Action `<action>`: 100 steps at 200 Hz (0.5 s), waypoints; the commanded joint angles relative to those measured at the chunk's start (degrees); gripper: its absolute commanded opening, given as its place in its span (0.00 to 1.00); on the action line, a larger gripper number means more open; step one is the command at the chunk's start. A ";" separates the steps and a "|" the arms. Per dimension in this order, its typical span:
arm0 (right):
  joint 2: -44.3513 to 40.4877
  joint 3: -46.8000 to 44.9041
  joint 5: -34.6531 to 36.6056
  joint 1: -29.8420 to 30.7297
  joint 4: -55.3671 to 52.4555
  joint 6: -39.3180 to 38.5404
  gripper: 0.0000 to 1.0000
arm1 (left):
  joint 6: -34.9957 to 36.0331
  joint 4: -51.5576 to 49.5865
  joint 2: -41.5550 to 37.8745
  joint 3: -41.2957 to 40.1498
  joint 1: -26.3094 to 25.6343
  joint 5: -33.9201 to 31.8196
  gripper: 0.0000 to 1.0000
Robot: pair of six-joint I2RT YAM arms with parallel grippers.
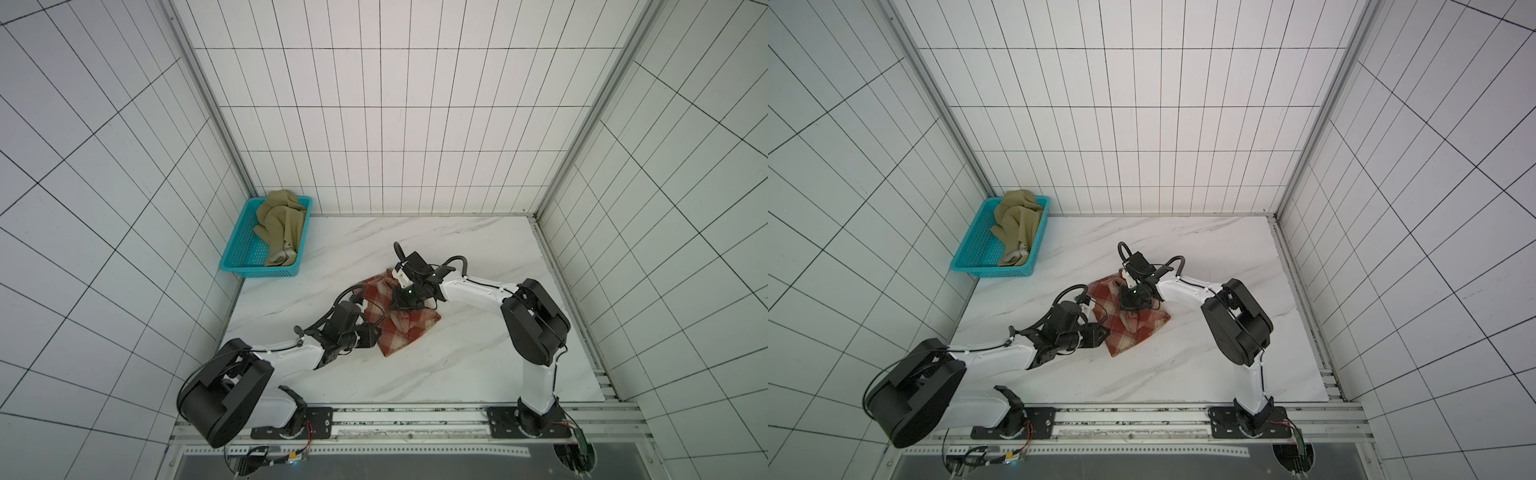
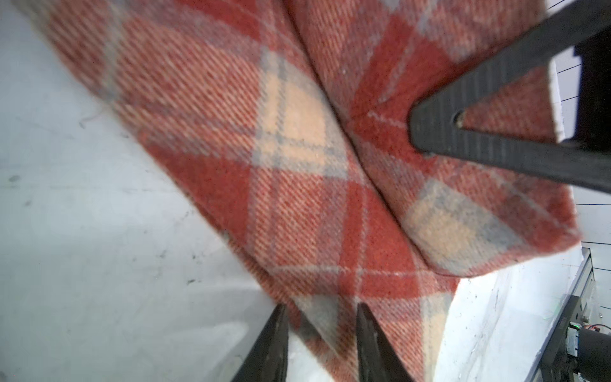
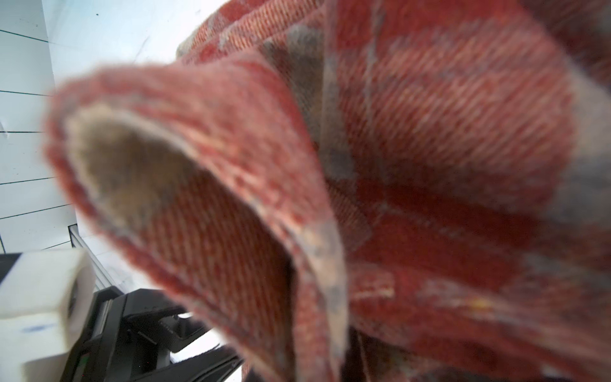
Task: Fold and stack skirts
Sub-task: Fold the skirt at the center of the table.
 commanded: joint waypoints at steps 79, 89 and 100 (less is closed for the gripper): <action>-5.76 -3.99 8.00 0.33 -0.27 2.53 0.00 | -0.74 -1.66 1.07 -0.89 -0.32 0.01 0.35; -5.42 -3.88 8.19 0.29 -0.40 2.46 0.00 | -0.79 -1.68 1.07 -0.88 -0.32 0.11 0.35; -4.78 -3.79 8.09 0.25 -0.36 2.36 0.00 | -0.74 -1.66 1.03 -0.93 -0.31 0.03 0.35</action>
